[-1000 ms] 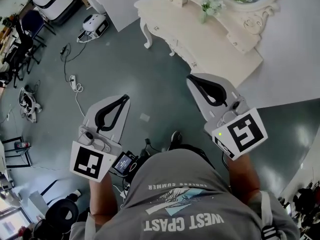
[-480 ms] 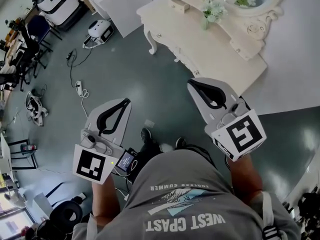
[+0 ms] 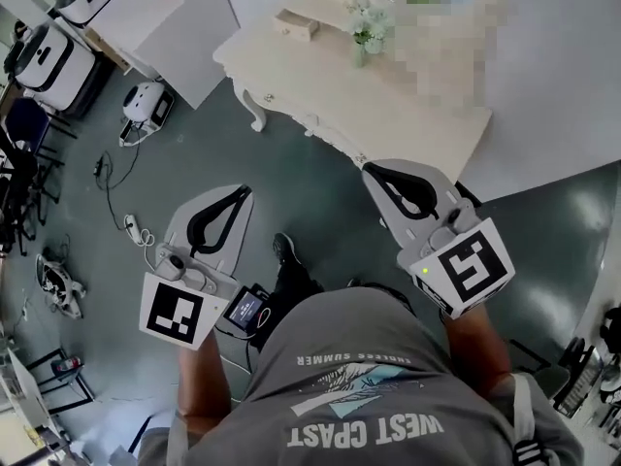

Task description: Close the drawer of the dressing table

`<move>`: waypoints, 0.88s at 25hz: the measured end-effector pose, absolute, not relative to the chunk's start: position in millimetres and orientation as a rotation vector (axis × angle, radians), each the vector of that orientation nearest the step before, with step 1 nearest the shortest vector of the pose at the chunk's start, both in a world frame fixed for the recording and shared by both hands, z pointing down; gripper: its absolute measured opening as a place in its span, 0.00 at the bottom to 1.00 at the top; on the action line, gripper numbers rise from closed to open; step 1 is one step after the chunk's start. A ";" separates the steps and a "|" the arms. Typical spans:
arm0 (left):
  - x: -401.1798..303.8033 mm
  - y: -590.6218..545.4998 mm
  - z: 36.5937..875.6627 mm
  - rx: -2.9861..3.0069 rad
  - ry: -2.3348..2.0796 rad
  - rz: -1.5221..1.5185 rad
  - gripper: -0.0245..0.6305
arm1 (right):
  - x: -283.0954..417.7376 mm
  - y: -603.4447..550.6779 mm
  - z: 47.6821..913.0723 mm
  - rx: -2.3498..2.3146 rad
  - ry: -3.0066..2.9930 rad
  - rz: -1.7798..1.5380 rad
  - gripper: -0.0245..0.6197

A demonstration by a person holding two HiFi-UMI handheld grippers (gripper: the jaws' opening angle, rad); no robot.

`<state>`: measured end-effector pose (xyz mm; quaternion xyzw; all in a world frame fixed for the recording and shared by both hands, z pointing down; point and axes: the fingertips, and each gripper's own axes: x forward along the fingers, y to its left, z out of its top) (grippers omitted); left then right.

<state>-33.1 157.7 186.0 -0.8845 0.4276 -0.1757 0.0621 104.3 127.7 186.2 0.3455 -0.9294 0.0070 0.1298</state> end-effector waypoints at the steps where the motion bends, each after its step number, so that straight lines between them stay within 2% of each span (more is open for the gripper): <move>1: -38.5 142.6 185.0 -2.684 1.260 -0.524 0.04 | 100.0 117.7 185.7 1.038 -2.689 0.029 0.04; 9: -81.3 46.5 174.9 -2.751 1.068 -0.470 0.04 | 56.9 52.0 174.8 1.214 -2.603 0.052 0.04; 22: -133.6 -45.4 169.3 -2.804 0.925 -0.409 0.04 | 17.4 -17.6 164.8 1.380 -2.481 0.048 0.04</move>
